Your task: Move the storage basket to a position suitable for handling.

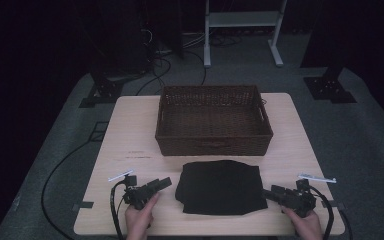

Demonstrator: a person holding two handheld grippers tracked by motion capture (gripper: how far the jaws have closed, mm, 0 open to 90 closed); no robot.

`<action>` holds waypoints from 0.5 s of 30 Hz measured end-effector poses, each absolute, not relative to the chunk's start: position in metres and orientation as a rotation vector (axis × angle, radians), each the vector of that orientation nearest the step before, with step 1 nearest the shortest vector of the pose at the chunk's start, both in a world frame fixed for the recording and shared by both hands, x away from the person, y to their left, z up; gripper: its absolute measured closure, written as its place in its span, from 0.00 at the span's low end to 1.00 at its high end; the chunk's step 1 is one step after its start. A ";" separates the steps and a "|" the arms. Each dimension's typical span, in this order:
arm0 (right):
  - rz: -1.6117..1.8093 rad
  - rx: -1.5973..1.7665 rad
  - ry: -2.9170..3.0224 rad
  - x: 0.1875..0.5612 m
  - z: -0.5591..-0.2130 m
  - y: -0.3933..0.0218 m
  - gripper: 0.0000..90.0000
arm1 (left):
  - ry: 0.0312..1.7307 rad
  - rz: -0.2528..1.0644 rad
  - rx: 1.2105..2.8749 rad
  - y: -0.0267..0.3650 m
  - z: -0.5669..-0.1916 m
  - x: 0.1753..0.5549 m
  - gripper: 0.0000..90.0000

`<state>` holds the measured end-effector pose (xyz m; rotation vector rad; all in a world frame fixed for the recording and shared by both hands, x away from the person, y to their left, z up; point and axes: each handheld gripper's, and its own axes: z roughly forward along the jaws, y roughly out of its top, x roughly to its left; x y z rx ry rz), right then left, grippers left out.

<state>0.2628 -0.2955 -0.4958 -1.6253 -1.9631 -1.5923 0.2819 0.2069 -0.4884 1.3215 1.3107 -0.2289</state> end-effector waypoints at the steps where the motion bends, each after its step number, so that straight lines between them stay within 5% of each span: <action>1: -1.592 -1.625 -1.963 0.263 -0.496 -0.296 0.16 | 1.312 -0.240 1.327 0.204 -0.489 0.282 0.04; 15: -1.545 -1.645 -1.931 0.271 -0.503 -0.281 0.17 | 1.344 -0.303 1.391 0.167 -0.502 0.285 0.04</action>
